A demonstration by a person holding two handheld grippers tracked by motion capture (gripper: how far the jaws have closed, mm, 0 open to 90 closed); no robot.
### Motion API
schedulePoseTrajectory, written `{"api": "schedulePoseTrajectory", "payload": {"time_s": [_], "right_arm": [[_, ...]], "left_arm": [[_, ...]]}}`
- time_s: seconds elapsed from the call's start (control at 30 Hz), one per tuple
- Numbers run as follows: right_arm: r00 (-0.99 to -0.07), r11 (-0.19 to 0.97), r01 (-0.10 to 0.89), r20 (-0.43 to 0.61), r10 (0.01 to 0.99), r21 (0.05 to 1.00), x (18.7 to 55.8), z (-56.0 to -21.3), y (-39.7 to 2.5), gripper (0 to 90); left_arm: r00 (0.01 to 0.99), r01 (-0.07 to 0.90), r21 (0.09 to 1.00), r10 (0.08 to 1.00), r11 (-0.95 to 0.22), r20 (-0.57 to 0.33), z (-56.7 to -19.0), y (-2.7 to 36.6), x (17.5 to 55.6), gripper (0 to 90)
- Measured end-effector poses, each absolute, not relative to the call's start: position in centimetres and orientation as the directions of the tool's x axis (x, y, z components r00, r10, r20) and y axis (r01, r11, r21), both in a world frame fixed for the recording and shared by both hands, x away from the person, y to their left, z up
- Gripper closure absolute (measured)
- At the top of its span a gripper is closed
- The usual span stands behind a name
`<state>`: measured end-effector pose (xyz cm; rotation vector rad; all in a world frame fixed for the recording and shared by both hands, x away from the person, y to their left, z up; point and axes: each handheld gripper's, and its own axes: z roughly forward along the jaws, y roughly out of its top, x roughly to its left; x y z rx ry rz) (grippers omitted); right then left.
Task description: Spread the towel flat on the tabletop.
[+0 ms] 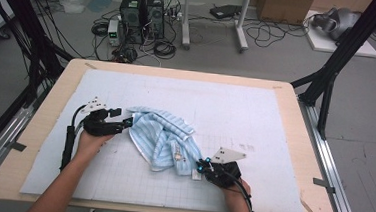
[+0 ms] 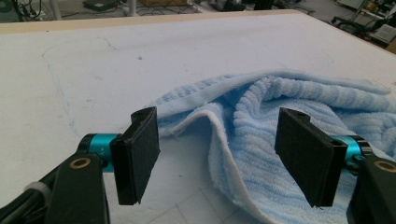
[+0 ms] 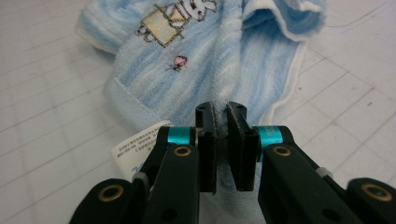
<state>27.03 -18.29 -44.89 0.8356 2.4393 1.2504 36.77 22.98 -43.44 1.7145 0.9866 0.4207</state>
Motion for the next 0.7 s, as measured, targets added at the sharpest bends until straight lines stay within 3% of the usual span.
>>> {"api": "schedulePoseTrajectory", "payload": {"time_s": [0.23, 0.4, 0.57, 0.7], "right_arm": [[-0.824, 0.474, 0.336, 0.01, 0.566, 0.814, 24.8, -44.2, -18.4, 81.2], [-0.783, 0.366, 0.322, 0.028, 0.621, 0.873, 25.7, -42.4, -18.8, 45.7], [-0.775, 0.352, 0.278, -0.007, 0.632, 0.894, 27.0, -40.9, -18.1, 43.7], [-0.773, 0.382, 0.261, -0.045, 0.633, 0.886, 29.2, -40.5, -16.7, 52.9]], "left_arm": [[0.621, 0.394, 0.911, 0.766, -0.123, -0.165, -43.3, 22.4, 36.4, 30.7], [0.638, 0.39, 0.913, 0.749, -0.115, -0.178, -43.4, 22.0, 36.3, 30.7], [0.654, 0.368, 0.921, 0.74, -0.129, -0.158, -43.3, 21.6, 36.1, 30.8], [0.656, 0.368, 0.92, 0.738, -0.131, -0.158, -43.3, 21.7, 36.0, 30.7]]}}
